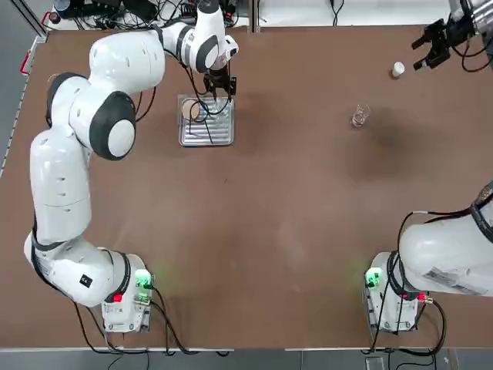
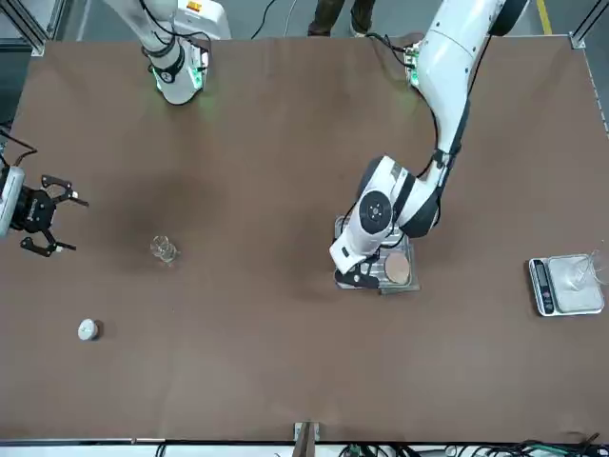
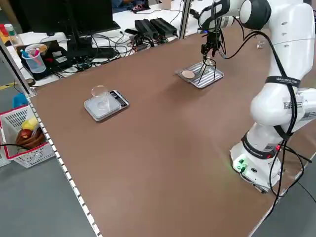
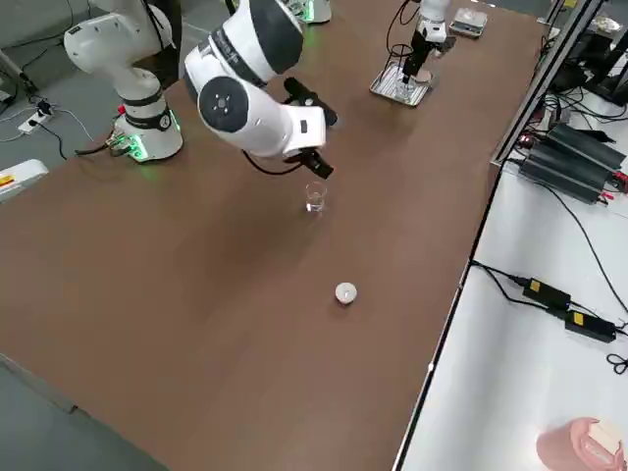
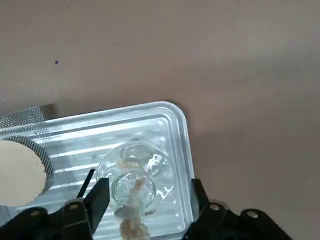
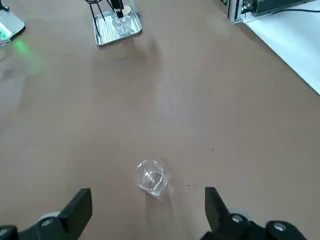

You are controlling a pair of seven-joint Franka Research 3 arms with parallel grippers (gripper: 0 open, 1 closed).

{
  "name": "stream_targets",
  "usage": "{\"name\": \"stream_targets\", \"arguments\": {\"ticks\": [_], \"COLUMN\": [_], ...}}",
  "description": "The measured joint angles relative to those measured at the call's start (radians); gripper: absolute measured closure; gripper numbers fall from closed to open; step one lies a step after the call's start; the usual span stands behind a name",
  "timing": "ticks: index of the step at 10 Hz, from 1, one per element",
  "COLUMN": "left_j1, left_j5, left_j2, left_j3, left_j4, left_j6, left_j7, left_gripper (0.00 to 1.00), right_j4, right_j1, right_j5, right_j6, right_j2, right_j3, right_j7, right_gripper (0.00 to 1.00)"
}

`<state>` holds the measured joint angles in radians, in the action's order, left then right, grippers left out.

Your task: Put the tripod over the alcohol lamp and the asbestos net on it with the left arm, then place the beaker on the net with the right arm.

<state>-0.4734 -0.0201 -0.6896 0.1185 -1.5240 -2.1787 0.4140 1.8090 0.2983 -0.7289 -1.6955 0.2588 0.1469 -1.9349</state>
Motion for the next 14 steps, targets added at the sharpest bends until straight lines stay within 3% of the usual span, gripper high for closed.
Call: {"name": "stream_targets", "arguments": {"ticks": [2,3,6,10,14], "left_j1": [-0.002,-0.006,-0.008,-0.008,-0.008], "left_j5": [-0.010,-0.012,-0.013,-0.019,-0.034], "left_j2": [0.000,0.000,0.001,0.001,0.006], "left_j3": [0.001,0.001,0.000,-0.003,-0.004], "left_j4": [-0.007,-0.015,-0.023,-0.023,-0.023], "left_j6": [0.000,0.000,0.000,0.000,0.013], "left_j7": [0.001,0.001,0.002,0.002,0.002], "left_gripper": [0.32,0.36,0.40,0.42,0.50], "right_j4": [0.017,0.019,0.019,0.022,0.091], "right_j1": [0.037,0.068,0.239,0.373,0.405], "right_j5": [-0.043,-0.058,-0.067,-0.068,-0.121], "right_j6": [-0.012,-0.018,-0.031,-0.068,-0.107], "right_j2": [0.065,0.102,0.176,0.280,0.344], "right_j3": [-0.009,-0.037,-0.215,-0.334,-0.363], "right_j7": [-0.108,-0.146,-0.232,-0.343,-0.458], "right_gripper": [0.00,0.00,0.00,0.00,0.00]}}
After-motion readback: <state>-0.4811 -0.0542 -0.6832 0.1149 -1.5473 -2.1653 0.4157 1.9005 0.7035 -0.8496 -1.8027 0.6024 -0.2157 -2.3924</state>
